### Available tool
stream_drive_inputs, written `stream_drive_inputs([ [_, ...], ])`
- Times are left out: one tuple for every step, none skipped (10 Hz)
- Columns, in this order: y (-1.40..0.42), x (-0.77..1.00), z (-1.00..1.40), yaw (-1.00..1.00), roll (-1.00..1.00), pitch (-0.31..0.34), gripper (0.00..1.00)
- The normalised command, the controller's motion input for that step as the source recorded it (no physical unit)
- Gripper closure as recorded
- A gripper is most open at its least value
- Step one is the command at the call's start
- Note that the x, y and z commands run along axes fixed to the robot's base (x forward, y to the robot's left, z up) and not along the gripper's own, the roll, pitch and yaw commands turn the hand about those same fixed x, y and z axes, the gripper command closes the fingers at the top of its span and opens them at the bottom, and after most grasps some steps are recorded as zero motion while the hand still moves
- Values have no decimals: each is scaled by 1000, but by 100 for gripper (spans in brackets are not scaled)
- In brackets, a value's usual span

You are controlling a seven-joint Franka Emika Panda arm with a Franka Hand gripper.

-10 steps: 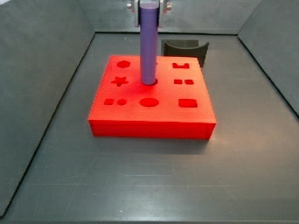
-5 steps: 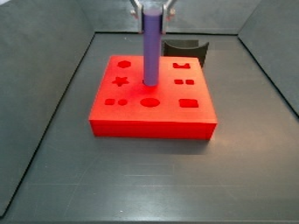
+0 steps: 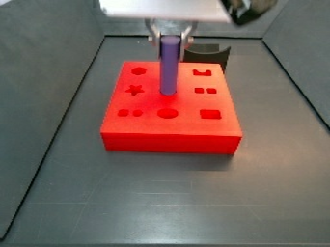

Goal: Insert the round object.

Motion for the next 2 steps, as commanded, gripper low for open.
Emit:
stream_drive_inputs([
  [0,0,-620,0,110,-74,100],
  [0,0,0,0,0,0,100],
])
